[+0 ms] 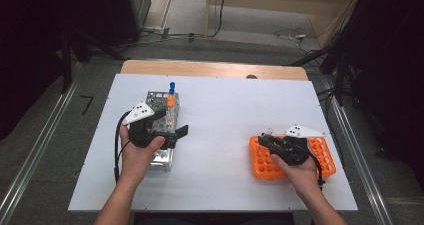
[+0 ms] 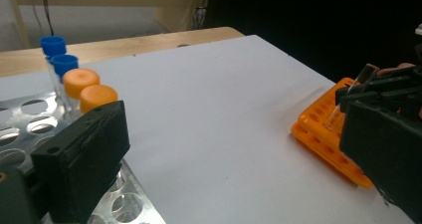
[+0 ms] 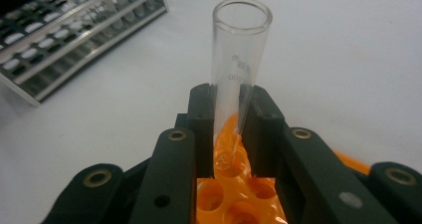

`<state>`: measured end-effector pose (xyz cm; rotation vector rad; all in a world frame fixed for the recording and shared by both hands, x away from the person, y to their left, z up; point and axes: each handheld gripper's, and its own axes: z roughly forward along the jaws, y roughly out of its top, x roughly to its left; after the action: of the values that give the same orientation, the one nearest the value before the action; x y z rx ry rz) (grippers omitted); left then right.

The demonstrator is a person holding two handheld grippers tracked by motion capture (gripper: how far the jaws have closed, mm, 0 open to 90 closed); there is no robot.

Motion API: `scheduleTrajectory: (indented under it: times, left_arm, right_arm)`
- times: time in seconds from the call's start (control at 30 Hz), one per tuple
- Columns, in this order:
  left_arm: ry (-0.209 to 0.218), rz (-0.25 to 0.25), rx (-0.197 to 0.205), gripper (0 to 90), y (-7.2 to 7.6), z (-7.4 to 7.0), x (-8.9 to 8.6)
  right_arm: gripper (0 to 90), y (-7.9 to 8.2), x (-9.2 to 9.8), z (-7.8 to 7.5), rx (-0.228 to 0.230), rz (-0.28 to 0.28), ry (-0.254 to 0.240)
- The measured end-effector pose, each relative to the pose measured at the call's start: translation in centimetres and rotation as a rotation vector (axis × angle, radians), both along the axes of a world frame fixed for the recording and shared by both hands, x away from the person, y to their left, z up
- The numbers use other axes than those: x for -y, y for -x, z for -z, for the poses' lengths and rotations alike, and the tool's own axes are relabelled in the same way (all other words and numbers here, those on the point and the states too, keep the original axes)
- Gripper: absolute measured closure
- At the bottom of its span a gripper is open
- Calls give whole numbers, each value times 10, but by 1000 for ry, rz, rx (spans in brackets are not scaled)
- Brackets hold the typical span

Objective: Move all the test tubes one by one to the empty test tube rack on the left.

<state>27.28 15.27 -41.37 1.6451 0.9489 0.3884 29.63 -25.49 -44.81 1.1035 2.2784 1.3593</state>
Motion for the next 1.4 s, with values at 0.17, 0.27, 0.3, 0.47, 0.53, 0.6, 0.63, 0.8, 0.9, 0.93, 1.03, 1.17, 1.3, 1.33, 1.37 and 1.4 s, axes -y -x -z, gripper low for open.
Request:
scheduleTrajectory:
  times: [0.17, 0.27, 0.3, 0.47, 0.53, 0.6, 0.63, 0.8, 0.9, 0.93, 1.03, 1.17, 1.3, 1.33, 1.37, 1.4]
  left_arm:
    - [-14, 30, -2, 0, 1, -1, 10]
    - [-20, 43, -2, 0, 3, -1, 16]
    - [-25, 51, -1, 0, 3, -1, 19]
    - [-38, 105, 4, 0, 6, -2, 35]
    - [-48, 127, 6, 1, 7, -2, 41]
    - [-47, 142, 5, 2, 8, -1, 48]
    - [-47, 148, 5, 2, 8, -1, 50]
    - [-52, 193, 0, 4, 10, 0, 65]
    - [-72, 206, 5, 27, 12, 2, 75]
    - [-74, 207, 4, 39, 13, 2, 79]
    - [-82, 226, -1, 89, 15, 2, 89]
    - [-81, 250, -3, 168, 17, 3, 99]
    - [-79, 290, 1, 267, 19, 4, 106]
    - [-79, 297, 3, 304, 20, 4, 107]
    - [-78, 314, 3, 332, 20, 4, 109]
    - [-82, 325, 4, 370, 21, 4, 110]
  right_arm:
    - [739, 6, -5, -4, 38, -46, -8]
    - [738, 10, -10, -5, 49, -73, -4]
    - [738, 10, -11, -6, 51, -82, -6]
    - [739, 14, -17, -7, 62, -117, -8]
    - [739, 15, -20, -7, 61, -131, -13]
    - [739, 17, -24, -7, 65, -145, -9]
    - [739, 18, -25, -7, 64, -151, -10]
    - [739, 22, -33, -8, 64, -187, -8]
    - [739, 25, -38, -8, 63, -210, -11]
    - [739, 26, -40, -8, 63, -216, -11]
    - [739, 28, -44, -8, 63, -234, -9]
    - [739, 31, -49, -8, 58, -253, -5]
    - [739, 34, -55, -7, 55, -271, 1]
    - [739, 34, -56, -6, 55, -276, 3]
    - [739, 35, -57, -6, 52, -278, 3]
    - [739, 35, -58, -6, 53, -284, 4]
